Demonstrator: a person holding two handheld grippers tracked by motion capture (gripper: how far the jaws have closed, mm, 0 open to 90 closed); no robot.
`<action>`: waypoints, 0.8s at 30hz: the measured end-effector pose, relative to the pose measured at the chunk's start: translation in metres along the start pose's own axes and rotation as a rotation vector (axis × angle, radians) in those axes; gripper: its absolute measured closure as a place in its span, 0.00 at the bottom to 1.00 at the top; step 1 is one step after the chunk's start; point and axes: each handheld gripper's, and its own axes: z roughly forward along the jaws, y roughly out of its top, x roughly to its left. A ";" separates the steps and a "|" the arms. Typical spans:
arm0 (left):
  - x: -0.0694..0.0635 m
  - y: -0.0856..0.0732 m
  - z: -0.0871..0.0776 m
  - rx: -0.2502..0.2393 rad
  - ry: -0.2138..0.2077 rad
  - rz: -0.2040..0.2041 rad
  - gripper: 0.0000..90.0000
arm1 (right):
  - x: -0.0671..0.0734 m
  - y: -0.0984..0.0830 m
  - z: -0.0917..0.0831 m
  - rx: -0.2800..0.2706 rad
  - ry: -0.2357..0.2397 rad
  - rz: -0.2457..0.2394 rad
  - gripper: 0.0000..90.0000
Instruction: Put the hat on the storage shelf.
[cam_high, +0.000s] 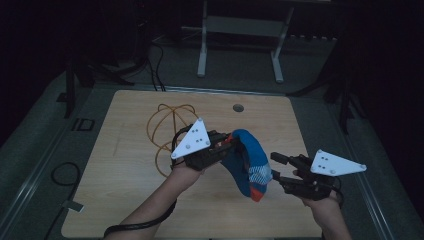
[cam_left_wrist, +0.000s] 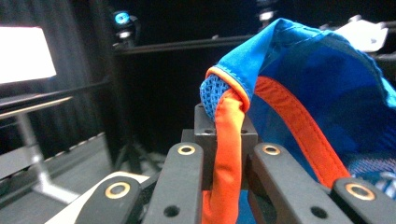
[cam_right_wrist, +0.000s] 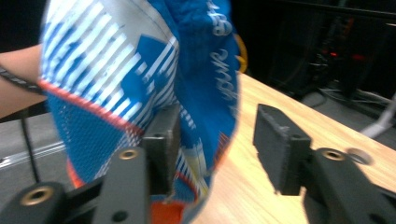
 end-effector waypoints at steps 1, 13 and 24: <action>0.000 0.000 0.000 0.000 0.000 0.000 0.96 | 0.000 0.000 0.000 0.000 0.000 0.000 0.52; -0.009 0.000 0.009 -0.028 -0.109 -0.048 0.96 | 0.022 0.000 0.031 -0.013 0.051 -0.017 0.69; -0.004 -0.004 0.007 -0.014 -0.097 -0.071 0.96 | 0.022 0.004 0.027 -0.018 -0.001 -0.009 1.00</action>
